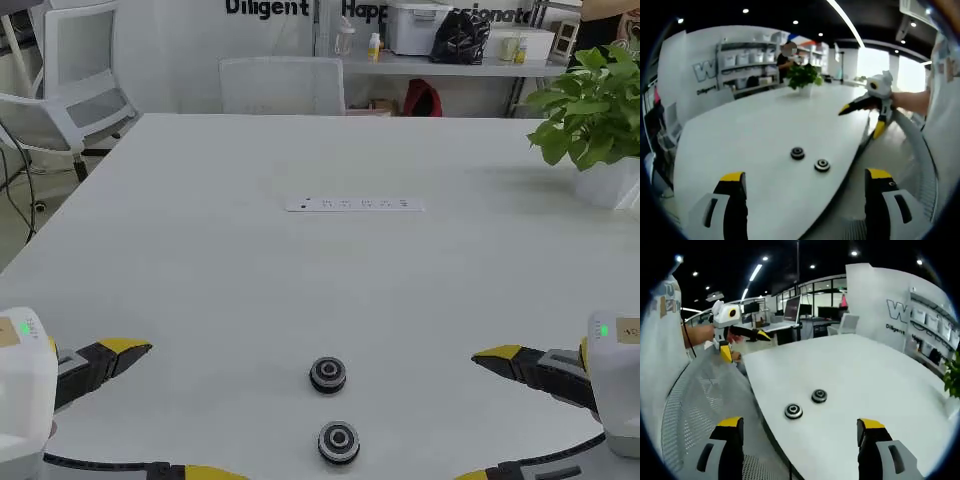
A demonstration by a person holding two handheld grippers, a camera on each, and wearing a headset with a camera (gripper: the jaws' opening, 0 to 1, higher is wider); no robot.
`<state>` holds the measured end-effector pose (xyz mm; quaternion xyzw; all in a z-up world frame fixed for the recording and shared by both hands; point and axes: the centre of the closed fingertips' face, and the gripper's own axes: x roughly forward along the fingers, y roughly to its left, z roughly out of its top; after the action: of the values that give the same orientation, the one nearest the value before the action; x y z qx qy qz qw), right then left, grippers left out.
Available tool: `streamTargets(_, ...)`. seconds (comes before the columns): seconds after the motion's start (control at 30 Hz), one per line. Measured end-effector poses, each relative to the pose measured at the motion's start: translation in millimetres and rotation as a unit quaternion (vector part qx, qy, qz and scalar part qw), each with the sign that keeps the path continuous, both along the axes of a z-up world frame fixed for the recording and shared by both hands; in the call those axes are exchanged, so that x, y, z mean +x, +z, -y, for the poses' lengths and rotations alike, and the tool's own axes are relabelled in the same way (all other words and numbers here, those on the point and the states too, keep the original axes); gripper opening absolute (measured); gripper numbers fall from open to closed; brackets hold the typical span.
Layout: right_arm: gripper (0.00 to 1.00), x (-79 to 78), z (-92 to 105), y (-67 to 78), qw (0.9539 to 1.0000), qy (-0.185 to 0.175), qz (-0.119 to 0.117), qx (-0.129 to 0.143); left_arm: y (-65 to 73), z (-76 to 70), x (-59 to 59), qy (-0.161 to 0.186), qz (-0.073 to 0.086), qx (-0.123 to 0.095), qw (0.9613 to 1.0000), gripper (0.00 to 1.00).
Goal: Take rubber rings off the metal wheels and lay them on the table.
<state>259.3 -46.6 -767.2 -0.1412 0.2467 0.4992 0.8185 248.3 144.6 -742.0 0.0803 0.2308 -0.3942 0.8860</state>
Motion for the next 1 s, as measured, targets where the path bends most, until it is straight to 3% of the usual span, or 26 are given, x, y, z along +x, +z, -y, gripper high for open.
streamTargets(1.0,0.95,-0.6,1.8,0.2,0.9999,0.009,-0.003,-0.007,2.7,1.5,0.4,-0.006,0.002,0.010,0.9999,1.00)
